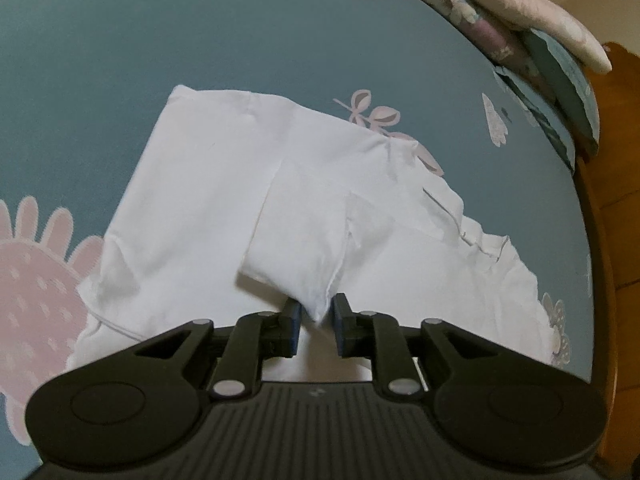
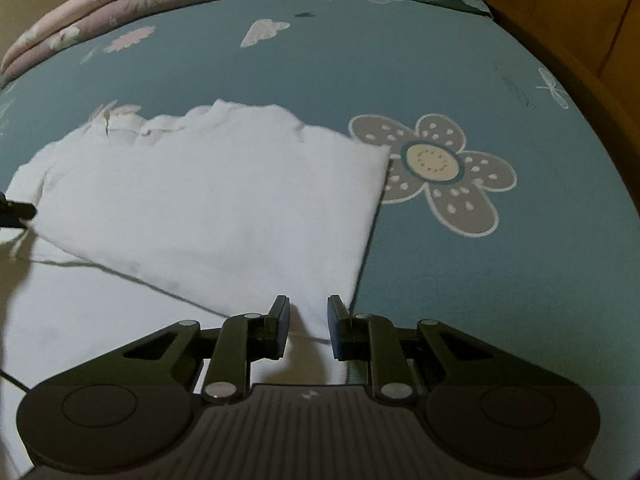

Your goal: Fold clothes

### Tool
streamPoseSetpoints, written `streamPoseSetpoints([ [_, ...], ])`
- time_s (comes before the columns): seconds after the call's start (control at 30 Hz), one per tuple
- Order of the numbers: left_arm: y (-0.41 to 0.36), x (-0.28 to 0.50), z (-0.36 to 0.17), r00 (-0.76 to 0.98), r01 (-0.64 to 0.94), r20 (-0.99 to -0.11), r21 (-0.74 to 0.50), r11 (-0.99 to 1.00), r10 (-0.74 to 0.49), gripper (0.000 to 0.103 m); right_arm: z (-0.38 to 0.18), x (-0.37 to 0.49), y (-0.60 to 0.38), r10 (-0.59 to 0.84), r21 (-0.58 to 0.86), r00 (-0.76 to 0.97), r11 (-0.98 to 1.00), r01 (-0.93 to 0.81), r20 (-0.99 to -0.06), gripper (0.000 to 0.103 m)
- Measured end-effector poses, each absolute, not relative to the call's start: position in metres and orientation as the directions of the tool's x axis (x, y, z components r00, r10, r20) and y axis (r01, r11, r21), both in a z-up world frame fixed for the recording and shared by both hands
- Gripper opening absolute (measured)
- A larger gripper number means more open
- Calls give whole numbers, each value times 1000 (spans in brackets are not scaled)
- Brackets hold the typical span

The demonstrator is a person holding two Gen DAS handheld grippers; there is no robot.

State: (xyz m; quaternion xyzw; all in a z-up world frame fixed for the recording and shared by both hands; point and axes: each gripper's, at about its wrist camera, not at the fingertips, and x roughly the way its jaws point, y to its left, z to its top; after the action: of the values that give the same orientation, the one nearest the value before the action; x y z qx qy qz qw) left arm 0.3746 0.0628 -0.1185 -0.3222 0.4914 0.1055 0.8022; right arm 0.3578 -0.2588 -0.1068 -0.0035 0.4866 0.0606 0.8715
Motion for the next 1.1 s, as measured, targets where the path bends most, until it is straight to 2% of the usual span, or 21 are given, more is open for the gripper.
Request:
streamPoseSetpoints([
  [0.17,60,369,-110,444,-489,-889,-345,801,-112,32,-114,366,-264,93,51,492,994,-99,-866,25],
  [0.33,54,363,-83,460,-445,-888,-239,863,-8,33,-105,365,-263,110,56,520,992,-117,-847,25],
  [0.43,23,376,-73,509,-297,-861,-186,937,-10,41,-107,372,-249,136,58,522,985,-163,-842,25],
  [0.67,-46,416,-102,570,56,-816,-77,995,-95,45,-111,390,-216,197,59,524,962,-267,-828,26],
  [0.73,-44,417,-111,556,57,-827,-63,996,-84,45,-113,393,-212,206,64,522,958,-278,-828,28],
  [0.8,-31,410,-119,532,18,-843,-76,997,-73,45,-117,392,-215,203,75,516,963,-259,-832,35],
  [0.9,-9,393,-122,516,-32,-855,-83,996,-55,45,-122,390,-220,198,88,510,969,-232,-837,41],
  [1.03,0,385,-111,498,-28,-864,-98,995,-71,44,-119,389,-222,190,82,503,970,-229,-843,43],
  [1.1,-10,392,-102,523,28,-847,-98,995,-98,46,-113,392,-227,187,86,522,973,-212,-832,43],
])
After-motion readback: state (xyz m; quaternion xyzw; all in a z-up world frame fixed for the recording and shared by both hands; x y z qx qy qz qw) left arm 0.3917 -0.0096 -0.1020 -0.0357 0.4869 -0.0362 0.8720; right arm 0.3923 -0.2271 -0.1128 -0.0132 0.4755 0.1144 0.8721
